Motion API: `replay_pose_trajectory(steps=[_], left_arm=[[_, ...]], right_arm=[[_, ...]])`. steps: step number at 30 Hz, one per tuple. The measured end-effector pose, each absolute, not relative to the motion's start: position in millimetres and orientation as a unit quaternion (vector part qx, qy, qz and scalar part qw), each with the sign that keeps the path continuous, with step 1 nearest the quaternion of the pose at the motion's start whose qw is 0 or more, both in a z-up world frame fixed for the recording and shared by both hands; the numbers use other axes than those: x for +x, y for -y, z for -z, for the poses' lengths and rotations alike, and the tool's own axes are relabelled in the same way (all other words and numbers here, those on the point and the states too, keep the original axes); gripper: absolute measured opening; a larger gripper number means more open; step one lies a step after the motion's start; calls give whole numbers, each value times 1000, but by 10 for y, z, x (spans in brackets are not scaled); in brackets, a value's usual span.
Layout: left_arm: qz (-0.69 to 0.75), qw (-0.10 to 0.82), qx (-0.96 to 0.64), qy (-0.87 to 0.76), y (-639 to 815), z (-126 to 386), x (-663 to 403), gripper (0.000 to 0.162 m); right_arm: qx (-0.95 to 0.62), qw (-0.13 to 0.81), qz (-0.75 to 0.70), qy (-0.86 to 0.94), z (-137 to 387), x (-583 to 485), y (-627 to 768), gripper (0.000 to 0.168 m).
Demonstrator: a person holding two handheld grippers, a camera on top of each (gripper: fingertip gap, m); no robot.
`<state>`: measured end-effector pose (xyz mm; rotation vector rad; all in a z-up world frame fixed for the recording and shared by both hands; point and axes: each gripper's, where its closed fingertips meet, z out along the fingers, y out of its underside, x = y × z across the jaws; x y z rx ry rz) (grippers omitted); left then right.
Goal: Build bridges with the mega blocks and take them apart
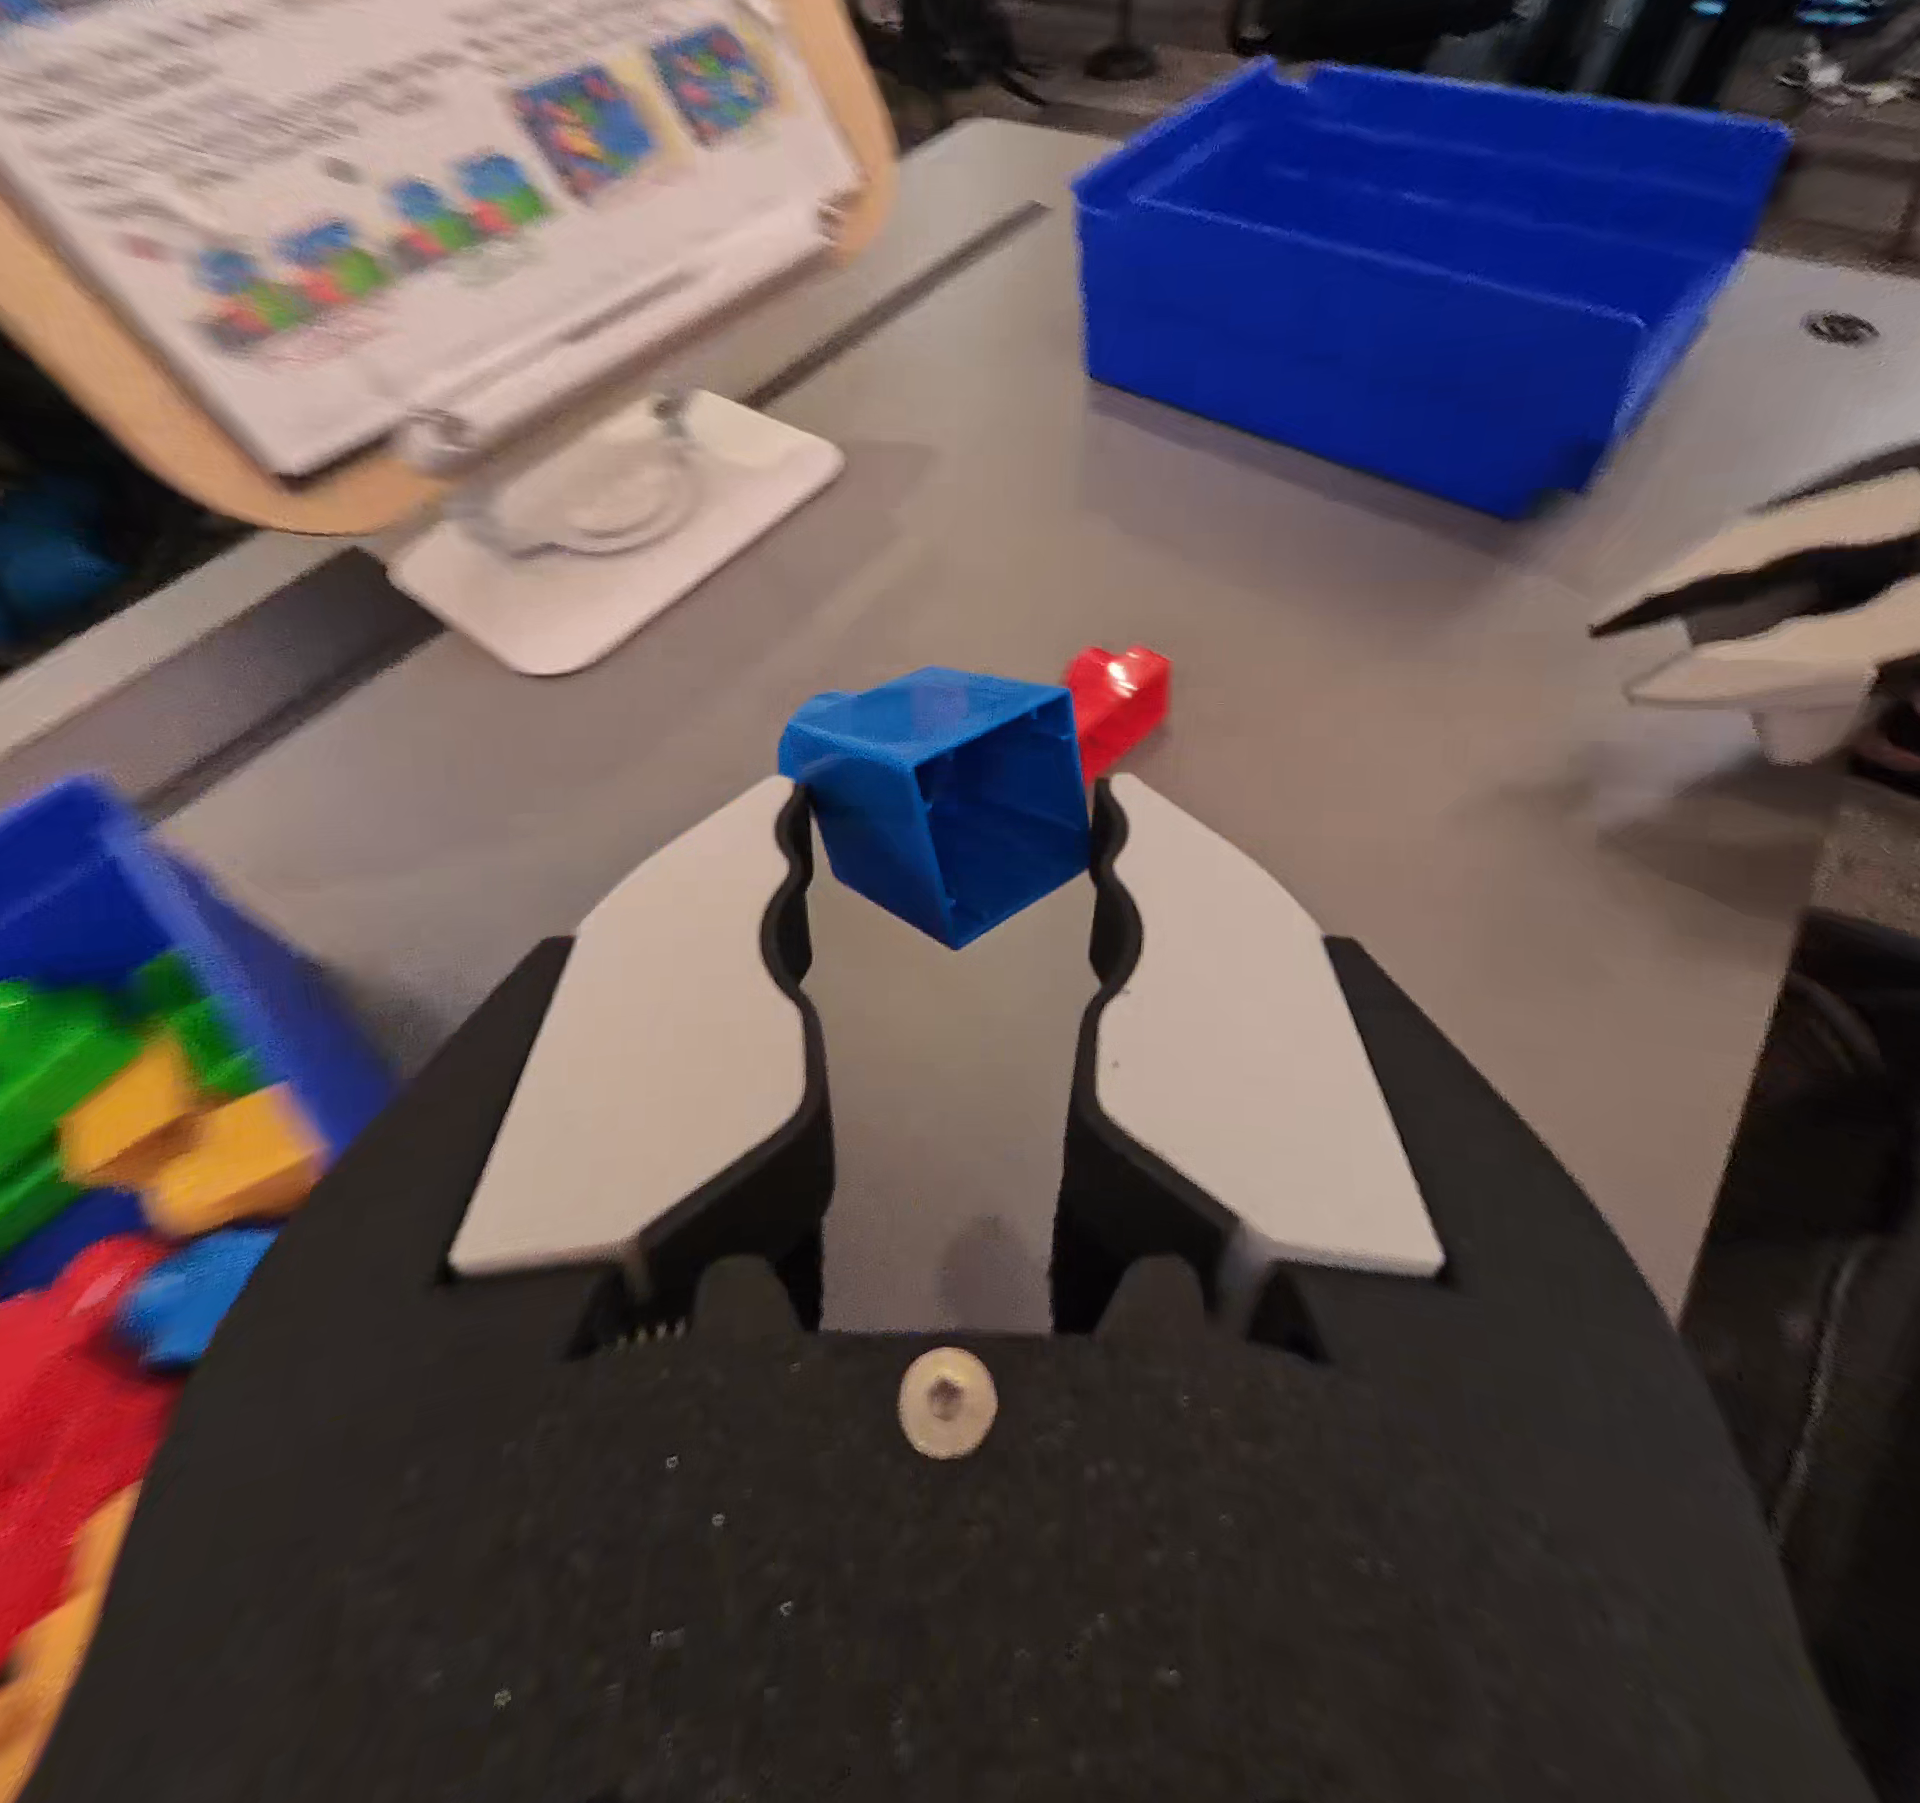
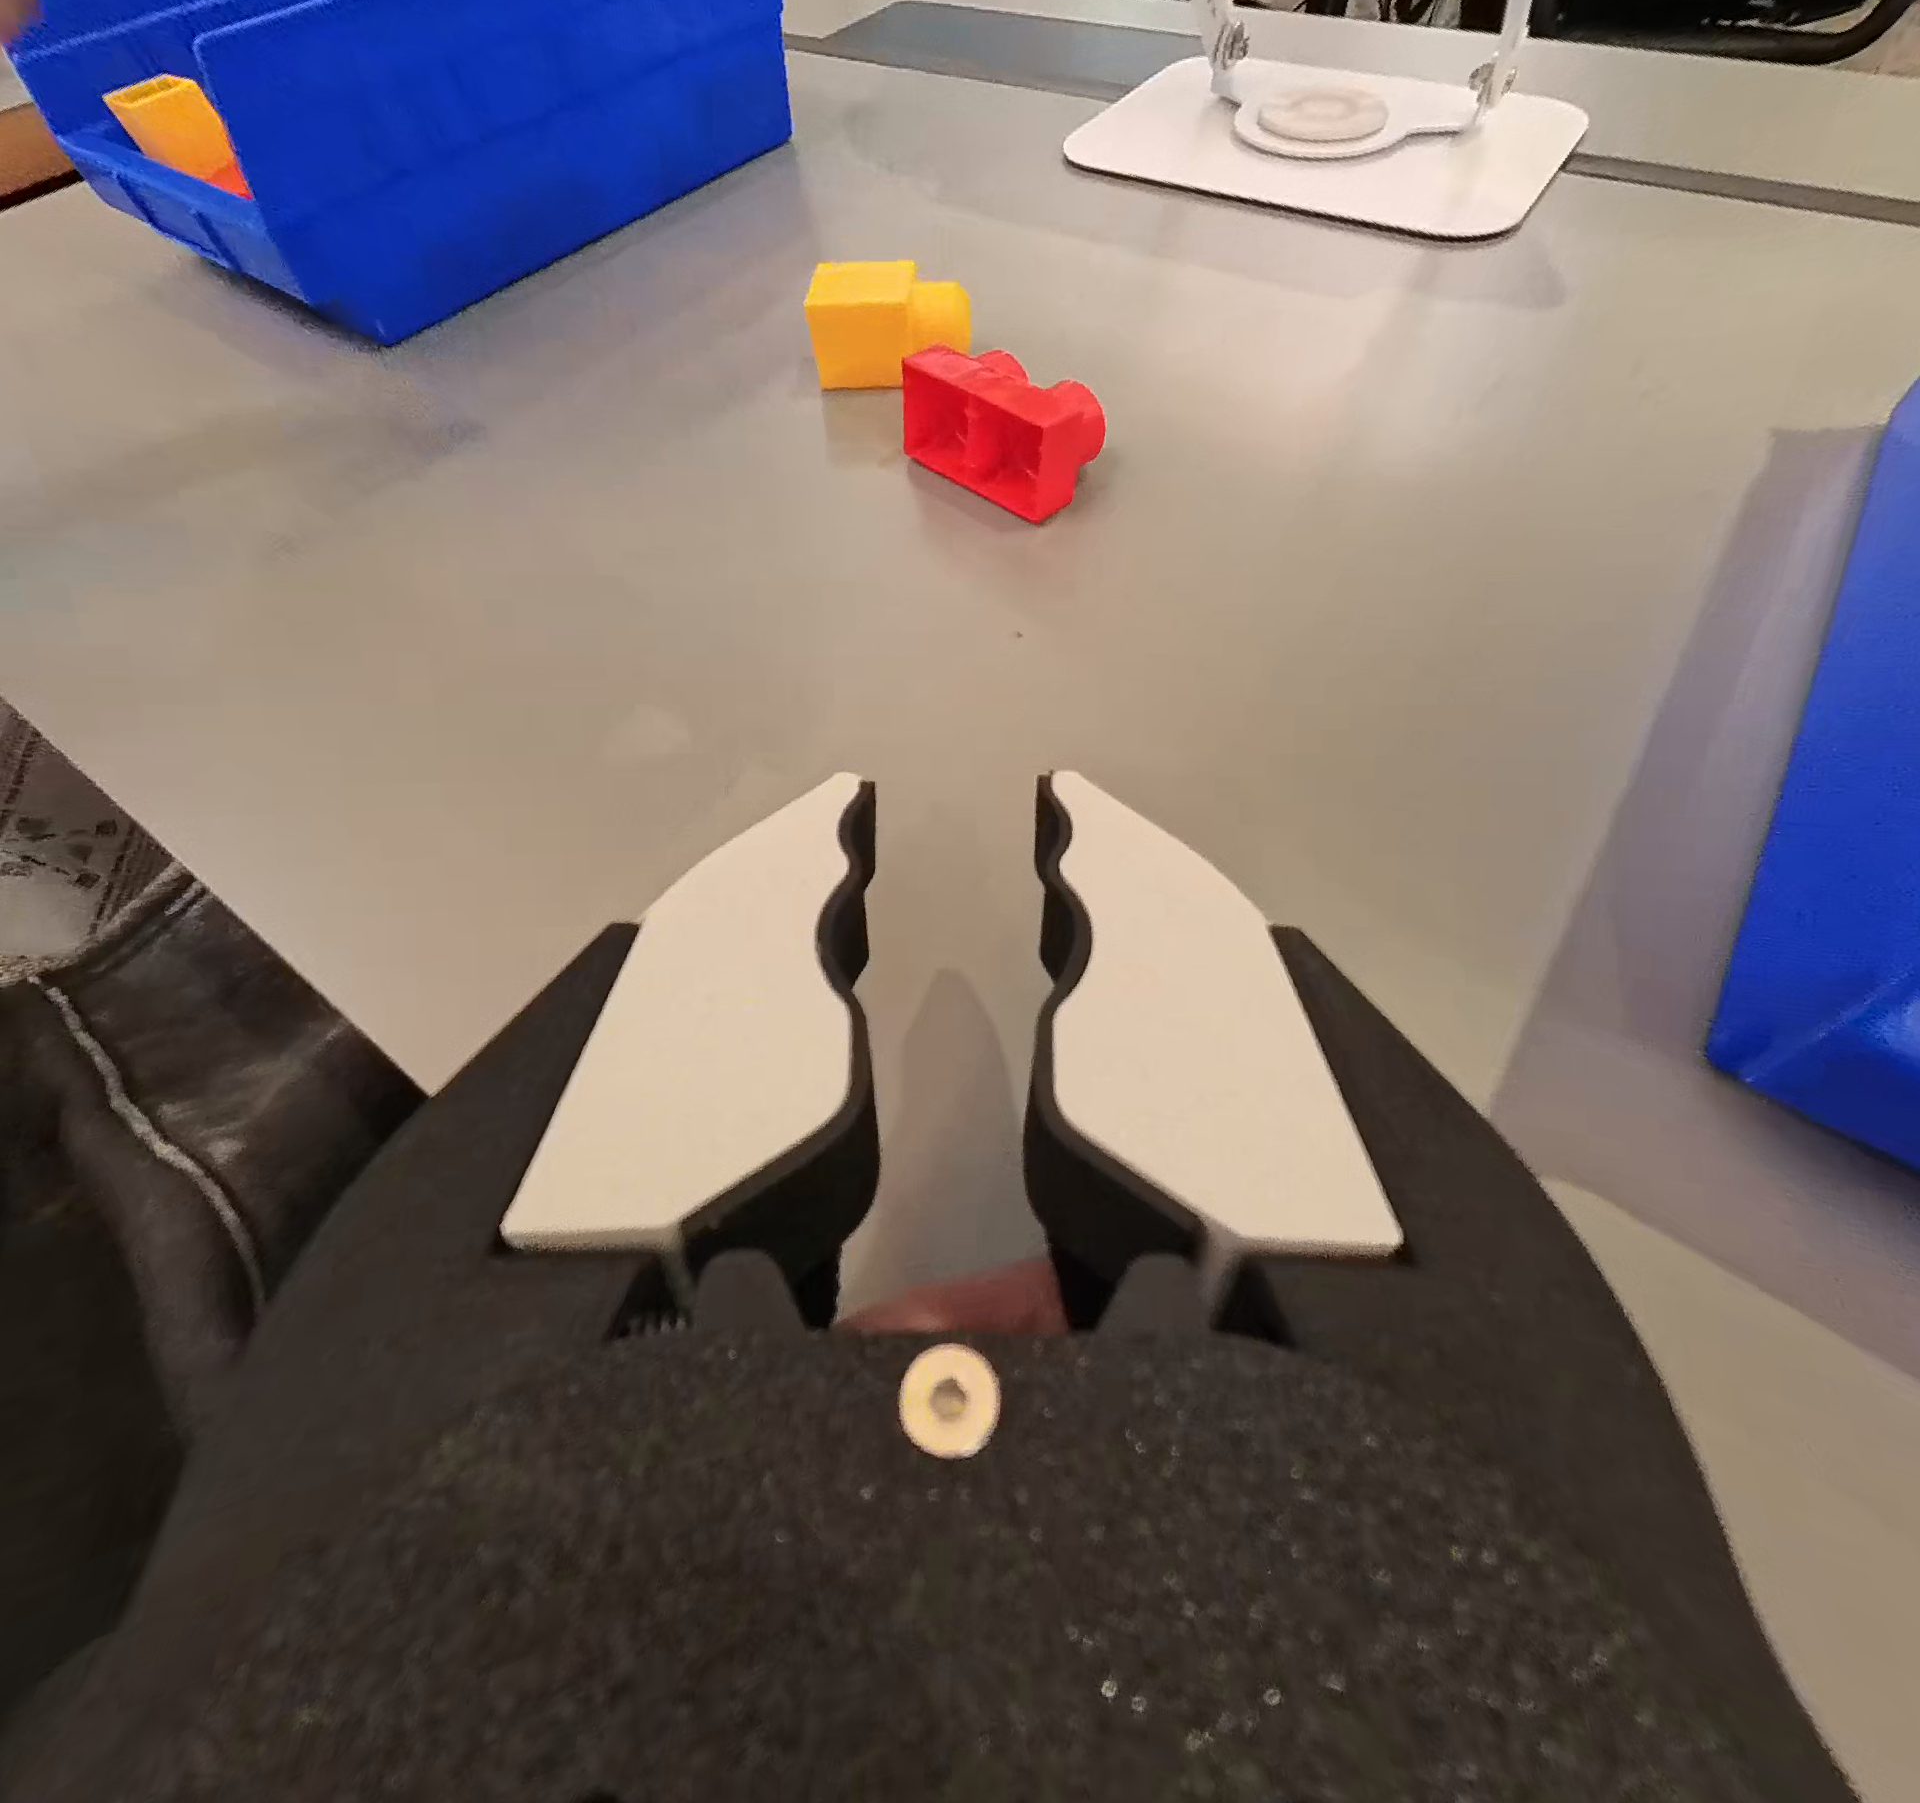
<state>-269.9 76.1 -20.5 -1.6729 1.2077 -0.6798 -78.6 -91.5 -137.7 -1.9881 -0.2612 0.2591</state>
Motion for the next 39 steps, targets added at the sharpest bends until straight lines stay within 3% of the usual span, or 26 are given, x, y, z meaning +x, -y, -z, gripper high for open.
replay_pose_trajectory(steps=[5,12,23,39], left_arm=[[305,379,-681,-547,-490,1070,-2206,51],[295,327,-658,-611,-564,1507,-1913,51],[240,291,-686,-623,-671,1831,-1940,57],[161,358,-718,-575,-931,1752,-2052,72]], right_arm=[[-829,536,-108,113,1340,-794,935,29],[-832,535,-97,112,1361,-770,924,29],[-839,523,-106,107,1451,-766,897,29],[-837,525,-109,107,1418,-765,911,29]])
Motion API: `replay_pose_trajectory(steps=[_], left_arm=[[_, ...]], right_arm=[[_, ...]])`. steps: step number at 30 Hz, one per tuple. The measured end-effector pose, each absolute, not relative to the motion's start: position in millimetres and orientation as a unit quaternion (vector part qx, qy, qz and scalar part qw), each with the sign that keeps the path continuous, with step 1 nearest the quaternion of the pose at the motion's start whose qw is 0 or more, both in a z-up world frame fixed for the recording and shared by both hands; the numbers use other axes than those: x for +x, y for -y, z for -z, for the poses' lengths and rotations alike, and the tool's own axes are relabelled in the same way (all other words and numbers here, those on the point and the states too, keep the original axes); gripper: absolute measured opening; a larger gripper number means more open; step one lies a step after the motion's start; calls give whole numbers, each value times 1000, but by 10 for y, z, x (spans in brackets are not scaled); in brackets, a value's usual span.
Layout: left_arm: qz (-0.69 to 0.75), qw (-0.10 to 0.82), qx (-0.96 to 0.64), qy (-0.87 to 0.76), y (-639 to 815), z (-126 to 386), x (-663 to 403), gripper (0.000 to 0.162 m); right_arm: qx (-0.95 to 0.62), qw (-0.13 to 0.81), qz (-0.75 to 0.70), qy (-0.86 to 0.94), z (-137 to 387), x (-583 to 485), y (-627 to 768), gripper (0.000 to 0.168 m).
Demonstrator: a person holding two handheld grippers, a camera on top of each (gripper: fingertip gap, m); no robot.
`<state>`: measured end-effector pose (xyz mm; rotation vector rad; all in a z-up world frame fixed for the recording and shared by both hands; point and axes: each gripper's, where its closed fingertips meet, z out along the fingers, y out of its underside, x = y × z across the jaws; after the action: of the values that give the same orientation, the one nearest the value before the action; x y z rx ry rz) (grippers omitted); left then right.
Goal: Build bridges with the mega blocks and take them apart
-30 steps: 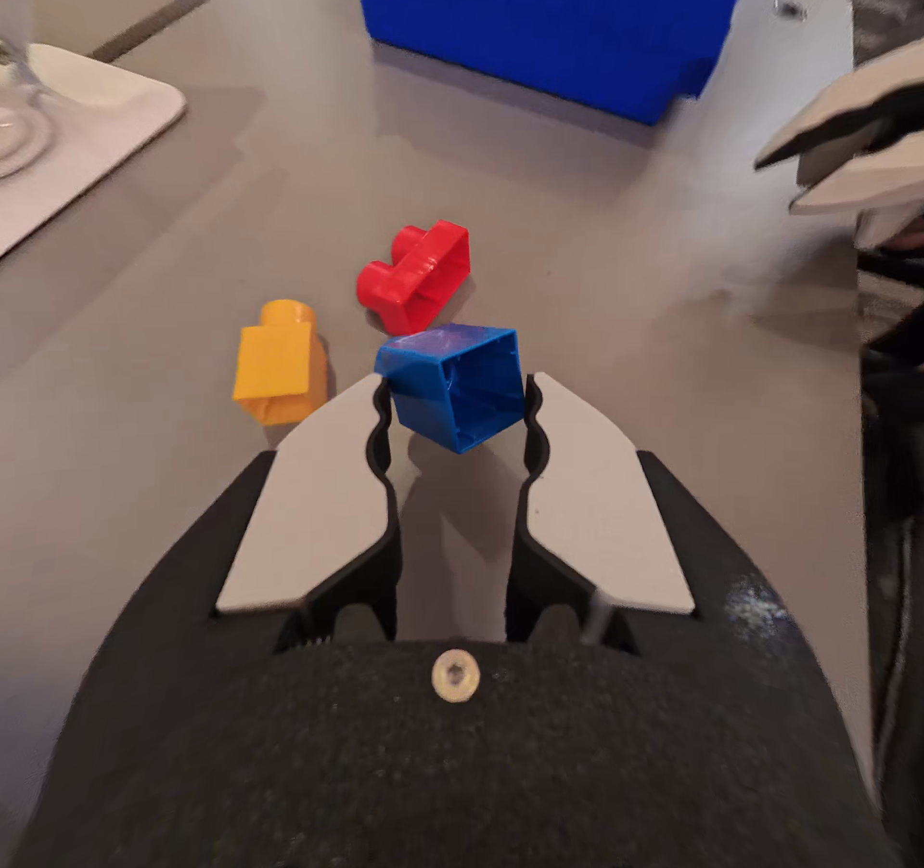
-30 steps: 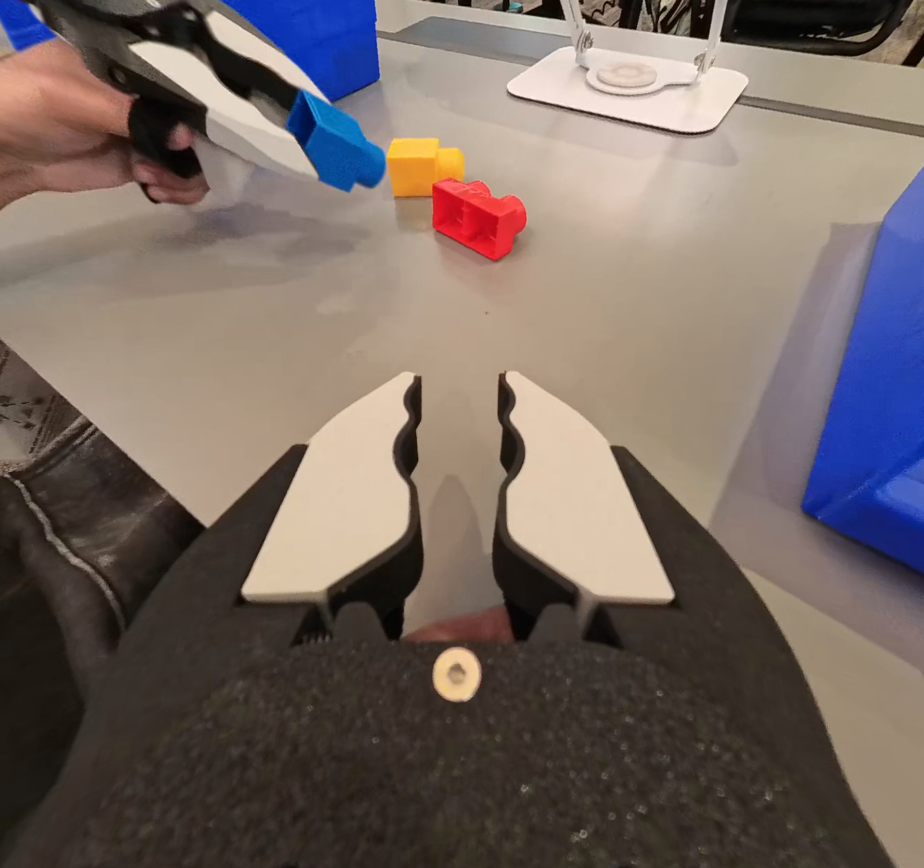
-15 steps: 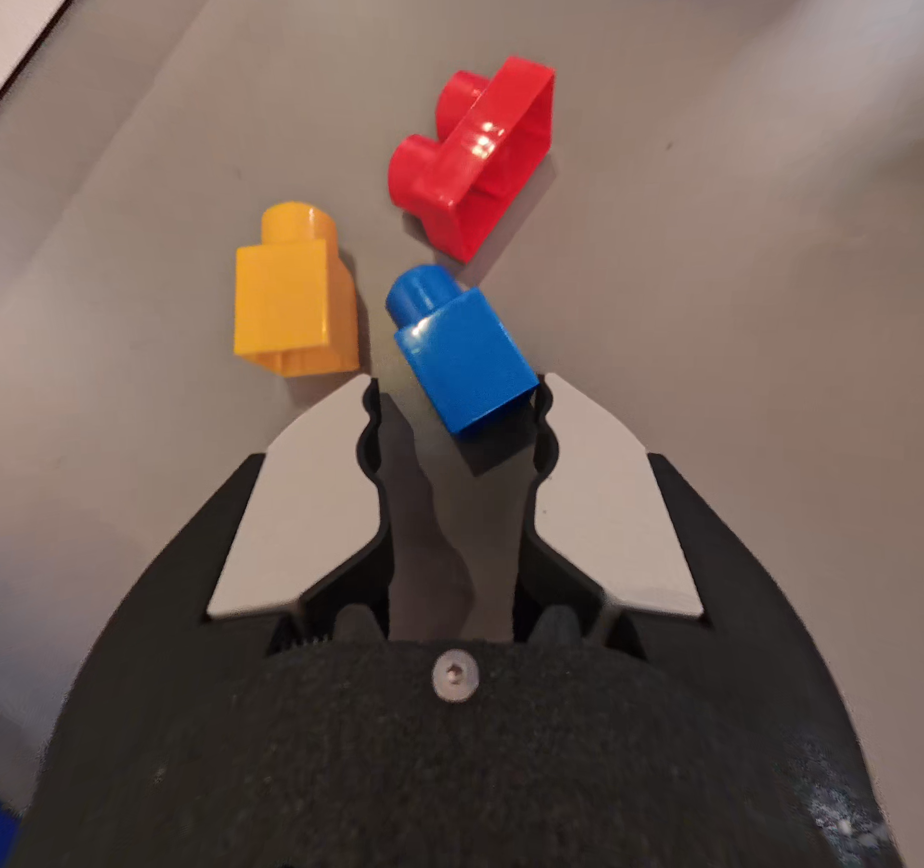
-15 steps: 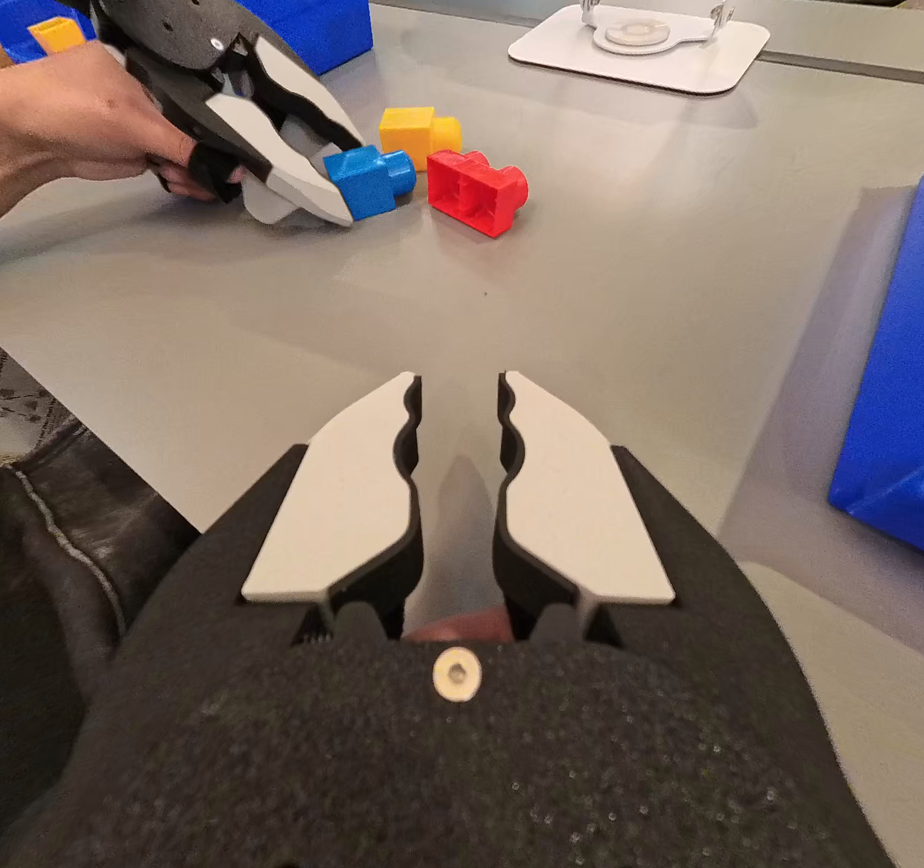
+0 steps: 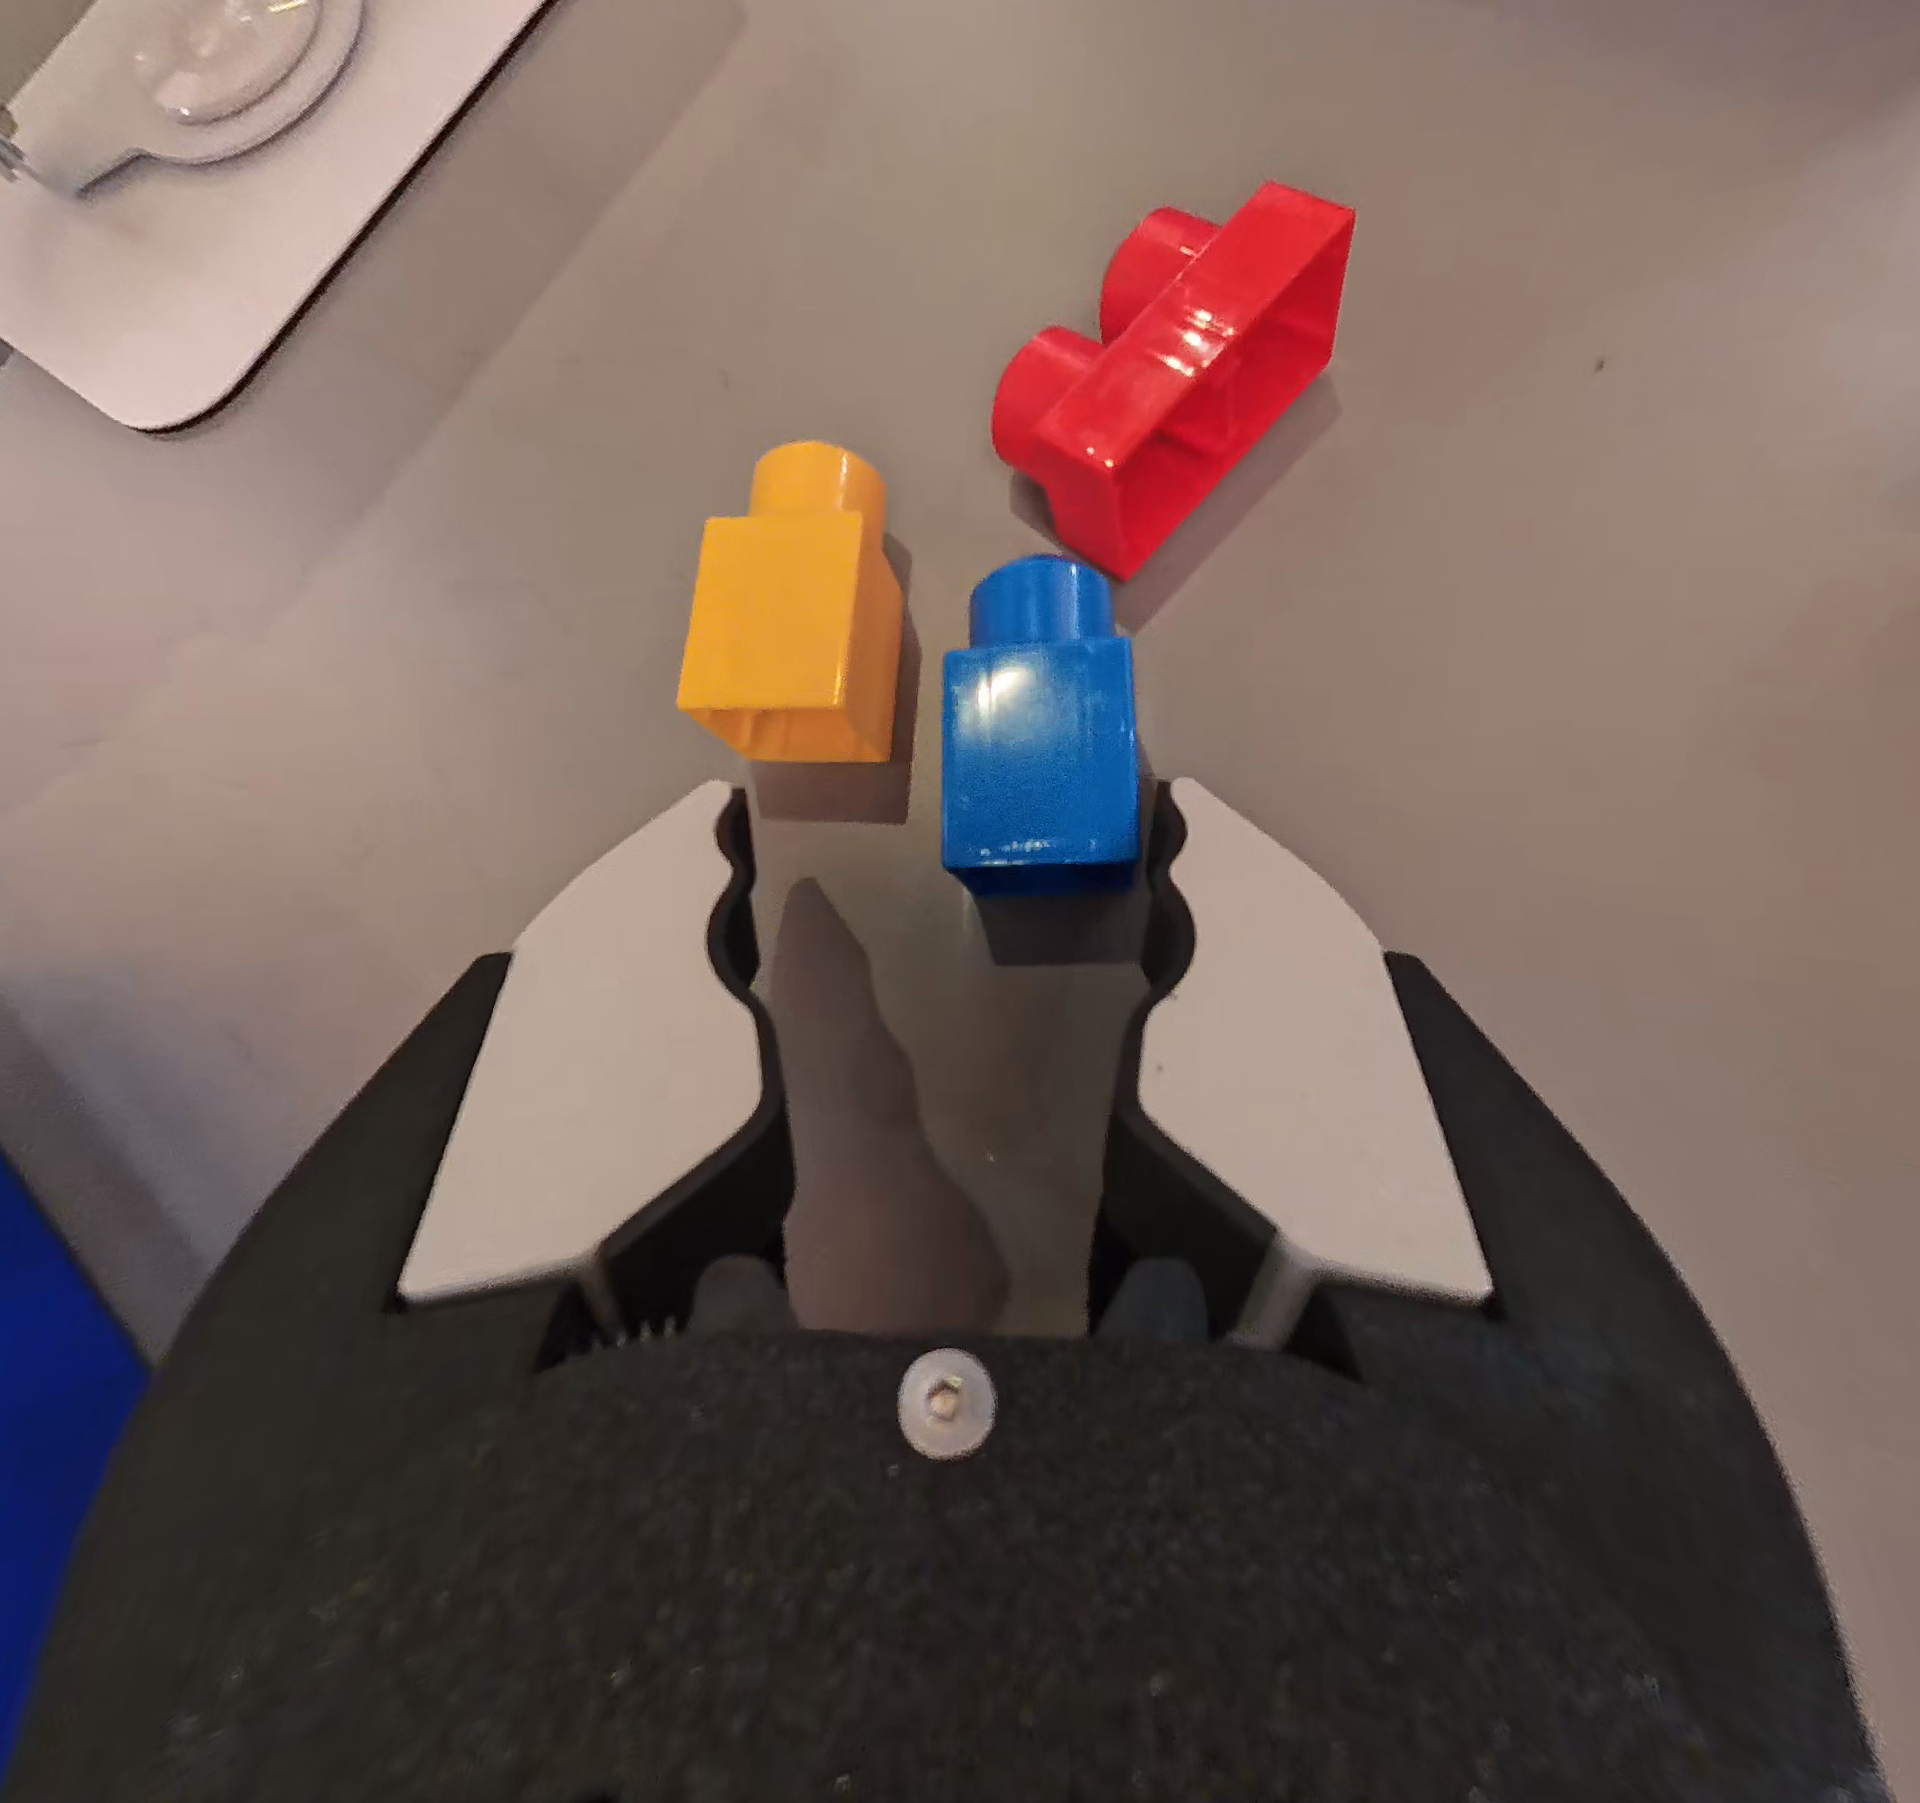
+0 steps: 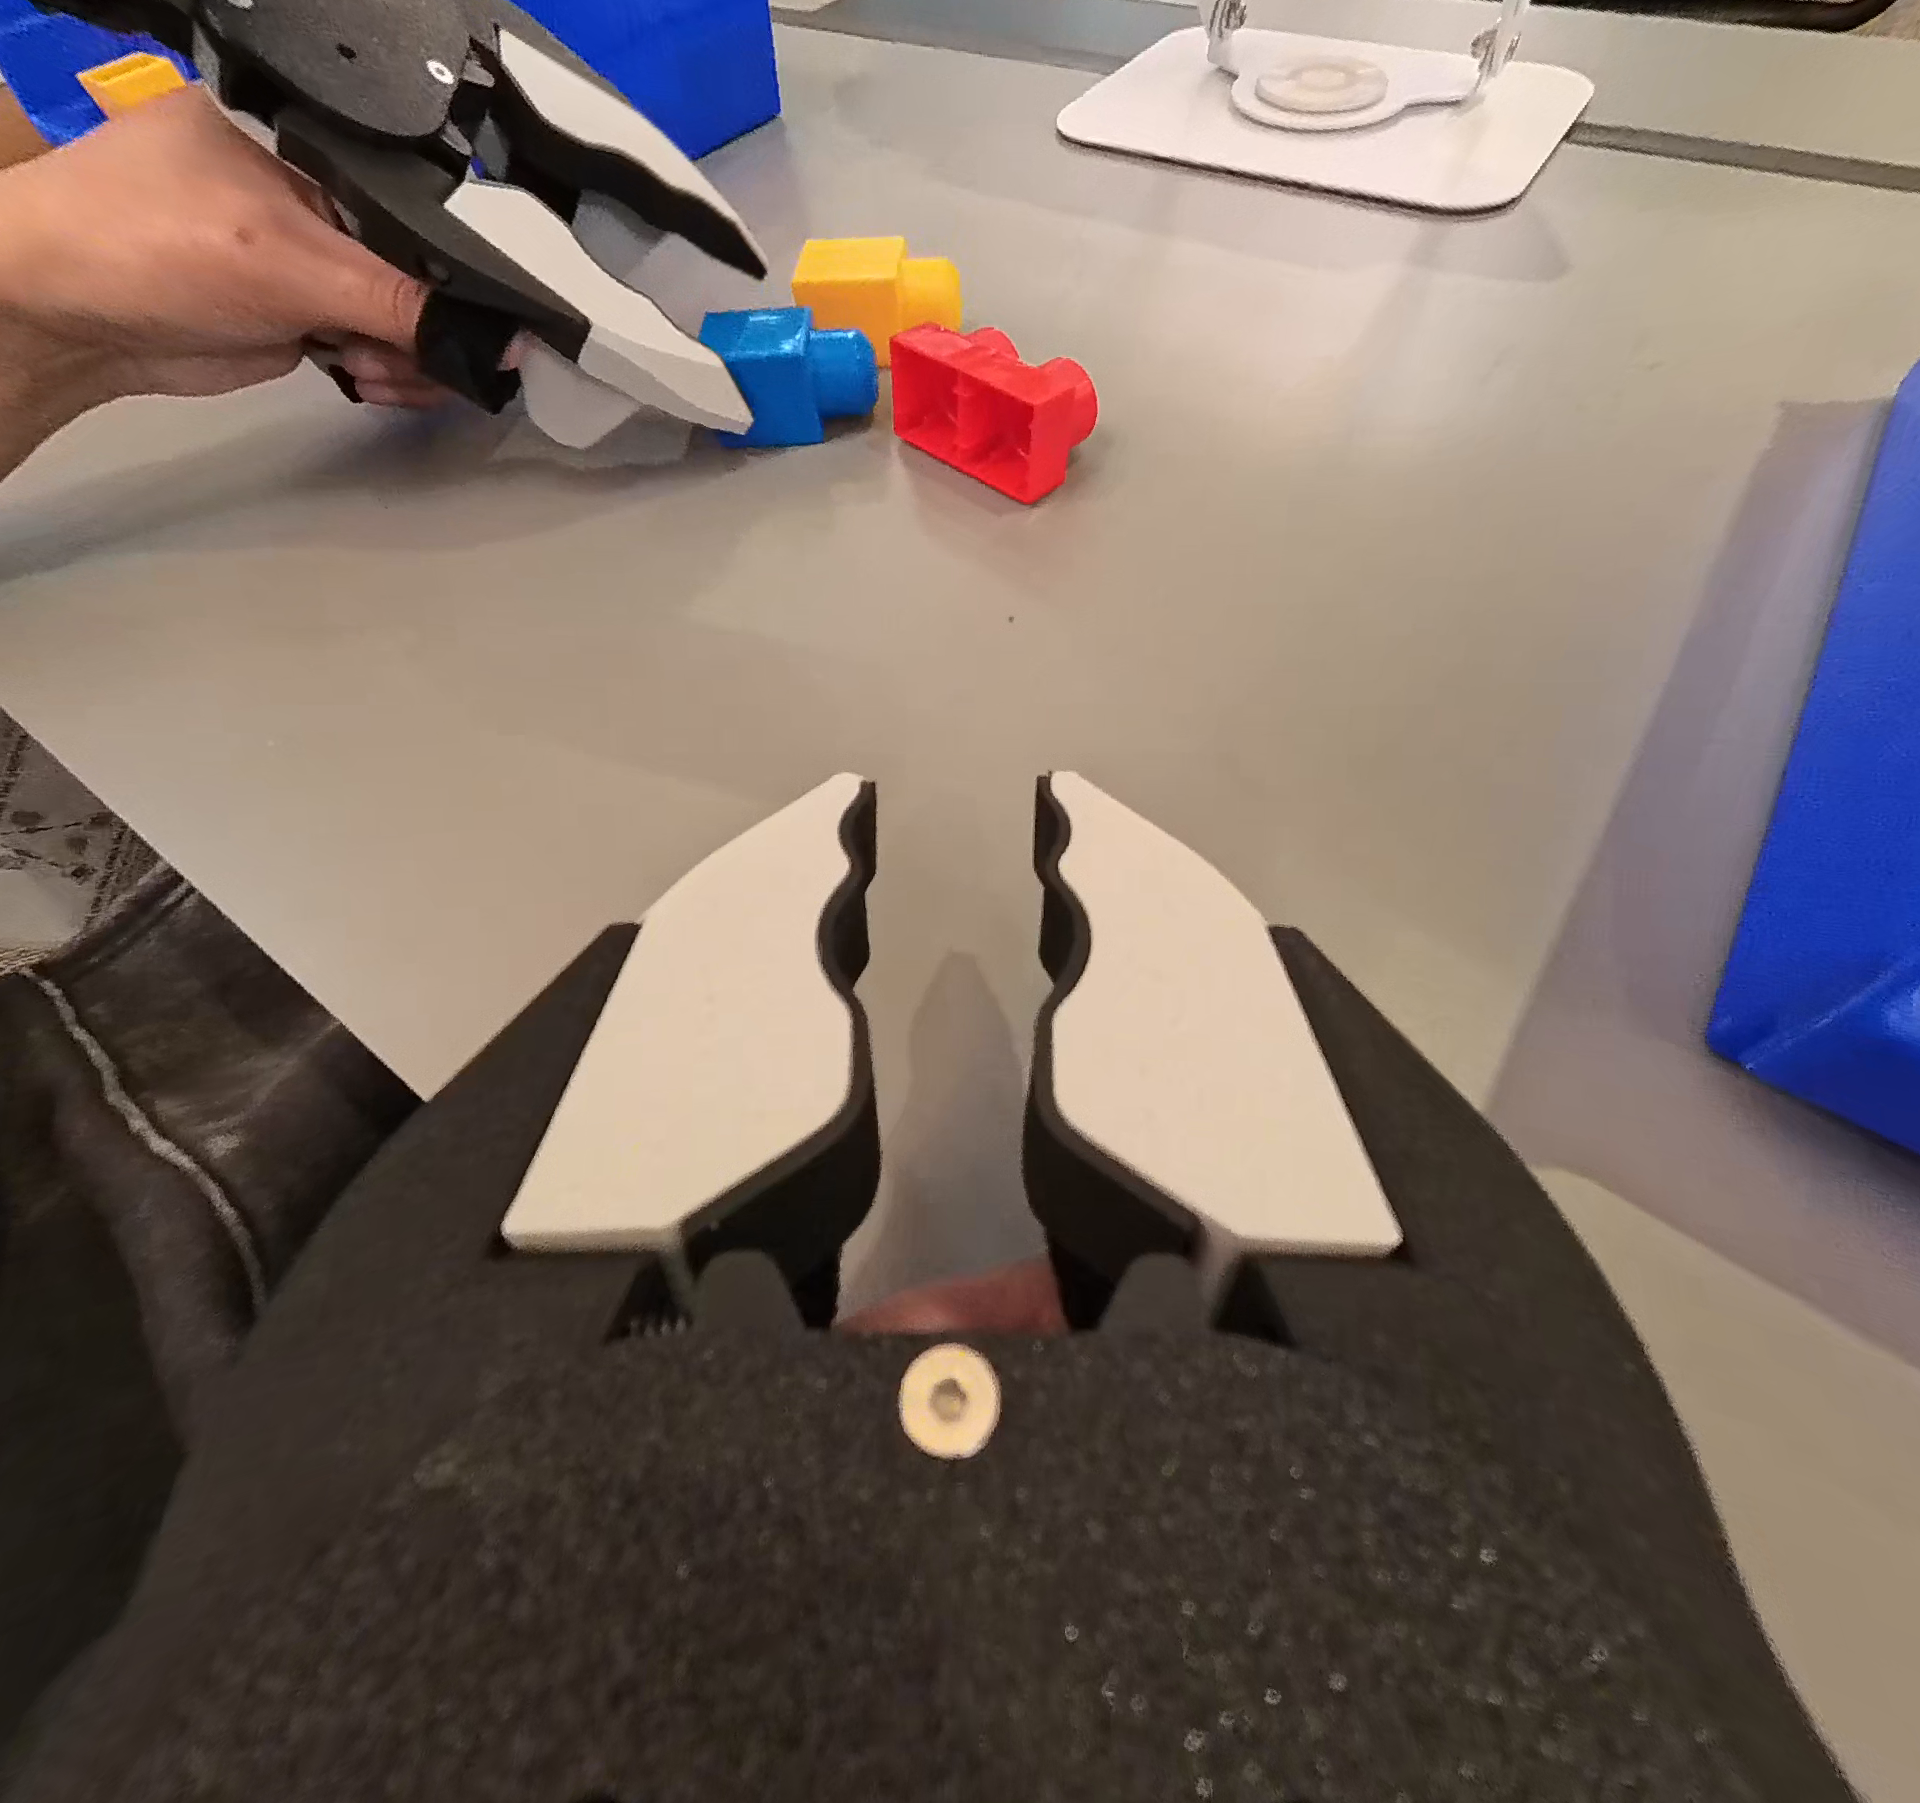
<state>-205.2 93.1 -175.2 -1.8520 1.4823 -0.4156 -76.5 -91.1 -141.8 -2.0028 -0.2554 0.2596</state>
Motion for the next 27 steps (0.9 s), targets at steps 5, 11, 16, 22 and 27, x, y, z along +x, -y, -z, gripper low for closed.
replay_pose_trajectory(steps=[5,11,16,22,27], left_arm=[[148,368,-720,-569,-993,1738,-2059,78],[127,368,-722,-571,-1117,1779,-2036,84],[121,366,-719,-578,-1158,1753,-1978,86],[89,350,-712,-602,-1236,1798,-1968,92],[93,350,-710,-604,-1272,1807,-1879,92]], right_arm=[[-836,527,-104,110,1401,-773,919,29],[-835,528,-102,112,1393,-773,921,28],[-836,528,-97,114,1394,-761,923,28],[-837,526,-99,113,1403,-749,921,28],[-838,523,-100,114,1418,-758,918,28]])
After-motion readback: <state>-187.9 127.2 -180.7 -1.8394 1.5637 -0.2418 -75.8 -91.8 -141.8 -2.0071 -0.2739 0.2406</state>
